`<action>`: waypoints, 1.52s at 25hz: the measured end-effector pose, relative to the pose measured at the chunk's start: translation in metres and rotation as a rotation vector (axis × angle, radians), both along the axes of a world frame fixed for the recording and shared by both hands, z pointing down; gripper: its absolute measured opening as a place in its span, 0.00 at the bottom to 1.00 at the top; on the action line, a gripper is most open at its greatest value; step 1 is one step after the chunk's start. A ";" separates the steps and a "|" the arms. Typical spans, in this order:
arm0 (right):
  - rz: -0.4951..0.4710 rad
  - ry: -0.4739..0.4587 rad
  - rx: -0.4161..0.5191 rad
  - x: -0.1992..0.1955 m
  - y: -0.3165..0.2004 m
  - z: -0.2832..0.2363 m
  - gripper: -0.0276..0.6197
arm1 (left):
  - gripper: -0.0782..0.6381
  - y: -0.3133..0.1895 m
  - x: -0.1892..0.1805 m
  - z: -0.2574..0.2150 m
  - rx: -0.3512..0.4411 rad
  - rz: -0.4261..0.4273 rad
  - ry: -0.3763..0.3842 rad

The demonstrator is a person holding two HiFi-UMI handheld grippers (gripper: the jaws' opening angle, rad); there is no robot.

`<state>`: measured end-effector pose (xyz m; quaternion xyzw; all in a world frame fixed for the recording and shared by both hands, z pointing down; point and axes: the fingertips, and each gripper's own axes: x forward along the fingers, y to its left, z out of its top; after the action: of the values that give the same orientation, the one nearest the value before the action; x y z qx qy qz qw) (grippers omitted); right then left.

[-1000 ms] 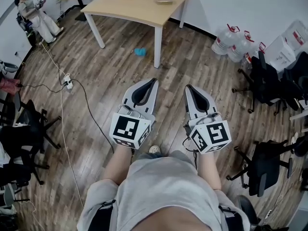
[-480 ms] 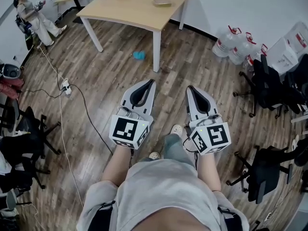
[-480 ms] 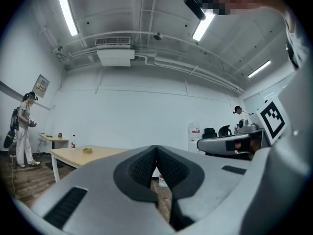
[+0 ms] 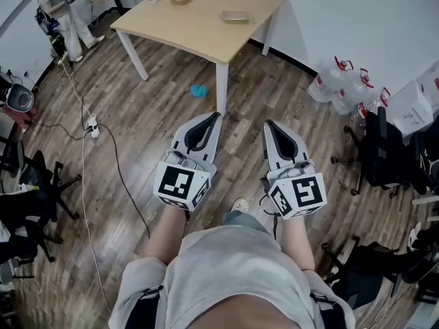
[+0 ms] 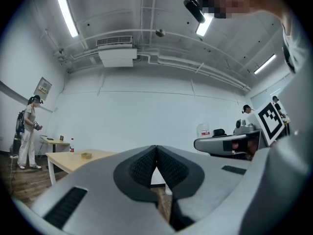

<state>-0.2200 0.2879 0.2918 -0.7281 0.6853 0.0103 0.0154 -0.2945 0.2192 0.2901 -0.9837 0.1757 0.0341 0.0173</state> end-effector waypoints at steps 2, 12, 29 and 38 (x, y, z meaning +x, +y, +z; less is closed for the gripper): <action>-0.017 0.003 0.001 0.021 -0.011 -0.001 0.06 | 0.13 -0.010 0.020 -0.002 -0.004 -0.018 0.010; -0.072 -0.011 0.008 0.100 -0.039 0.005 0.06 | 0.13 -0.035 0.090 -0.002 -0.003 -0.084 0.025; -0.021 -0.039 0.015 0.173 -0.126 0.007 0.06 | 0.13 -0.129 0.167 -0.001 -0.001 -0.046 0.008; 0.025 -0.046 0.027 0.201 -0.203 0.001 0.06 | 0.13 -0.209 0.198 -0.011 0.017 -0.004 0.015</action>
<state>-0.0192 0.0846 0.2927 -0.7364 0.6753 0.0032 0.0409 -0.0962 0.0105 0.2795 -0.9829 0.1773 0.0430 0.0242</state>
